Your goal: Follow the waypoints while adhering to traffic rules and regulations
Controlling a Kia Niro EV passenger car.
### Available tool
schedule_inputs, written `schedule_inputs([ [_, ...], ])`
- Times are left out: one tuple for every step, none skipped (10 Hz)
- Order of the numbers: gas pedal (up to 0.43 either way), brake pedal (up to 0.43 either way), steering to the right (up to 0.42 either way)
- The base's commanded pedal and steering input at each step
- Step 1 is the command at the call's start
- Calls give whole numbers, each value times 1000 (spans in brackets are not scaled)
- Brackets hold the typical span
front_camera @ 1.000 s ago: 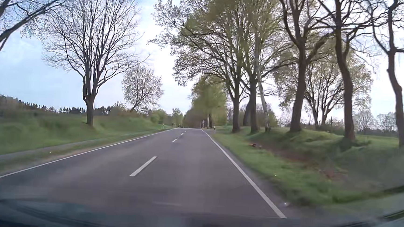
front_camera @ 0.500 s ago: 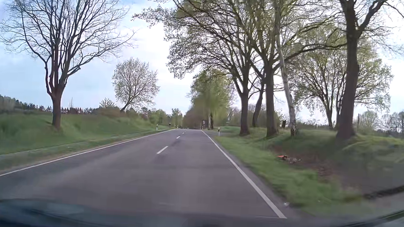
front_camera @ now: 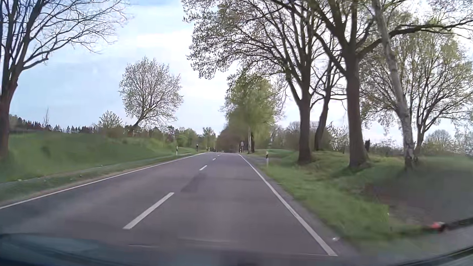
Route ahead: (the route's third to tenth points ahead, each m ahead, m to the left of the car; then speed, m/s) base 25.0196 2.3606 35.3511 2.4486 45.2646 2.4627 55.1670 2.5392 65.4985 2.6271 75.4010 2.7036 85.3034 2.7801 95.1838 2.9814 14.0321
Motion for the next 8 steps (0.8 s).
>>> schedule_inputs([
  [98, 0, -13],
  [98, 0, -12],
  [98, 0, -9],
  [98, 0, -8],
  [98, 0, -8],
  [98, 0, -6],
  [98, 0, -4],
  [98, 0, -3],
])
